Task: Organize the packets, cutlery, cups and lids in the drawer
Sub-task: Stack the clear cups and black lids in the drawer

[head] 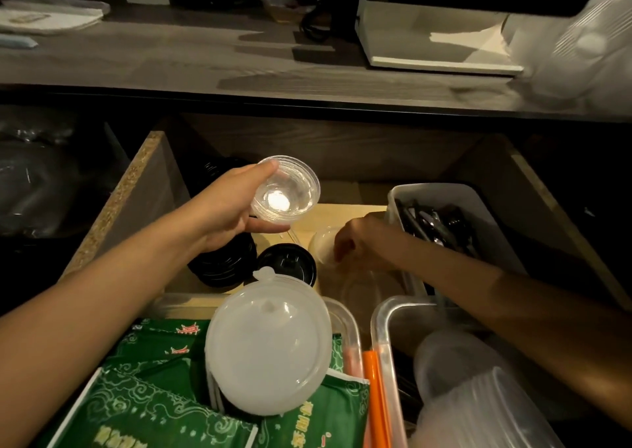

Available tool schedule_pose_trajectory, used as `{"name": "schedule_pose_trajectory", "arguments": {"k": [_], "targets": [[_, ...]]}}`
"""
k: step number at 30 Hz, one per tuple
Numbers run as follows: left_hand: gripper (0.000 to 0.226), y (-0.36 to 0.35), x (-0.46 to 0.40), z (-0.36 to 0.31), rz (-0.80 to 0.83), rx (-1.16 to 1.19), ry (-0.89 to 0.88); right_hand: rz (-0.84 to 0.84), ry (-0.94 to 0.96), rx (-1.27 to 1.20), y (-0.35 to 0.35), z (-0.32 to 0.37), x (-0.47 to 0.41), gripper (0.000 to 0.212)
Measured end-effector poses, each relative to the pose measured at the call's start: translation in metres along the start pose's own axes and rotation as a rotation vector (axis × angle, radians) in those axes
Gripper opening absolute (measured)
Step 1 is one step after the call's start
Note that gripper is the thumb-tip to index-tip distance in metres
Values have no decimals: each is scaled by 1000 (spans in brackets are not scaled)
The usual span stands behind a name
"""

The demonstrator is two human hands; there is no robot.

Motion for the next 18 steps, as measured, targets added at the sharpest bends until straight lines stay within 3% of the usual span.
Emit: {"name": "schedule_pose_trajectory", "arguments": {"k": [4,12,15,18], "targets": [[35,2,2,-1,16,15,18,-188,68,-75,19,-1,4,19],[32,3,10,-3,26,-15,-1,-651,12,-709,87,-16,24,10],[29,3,14,-2,36,-37,6,-620,62,-710,97,-5,35,5],[35,5,15,0,26,-43,33,-446,149,-500,90,8,43,7]]}}
Point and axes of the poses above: each hand's wrist, its own x-axis away from the middle knuckle, its own y-axis out of the back of the hand, z = x × y, the point moved 9 cm from there along -x, towards the middle knuckle, and after that the axes turned 14 degrees about -z, right-handed, at the moved point
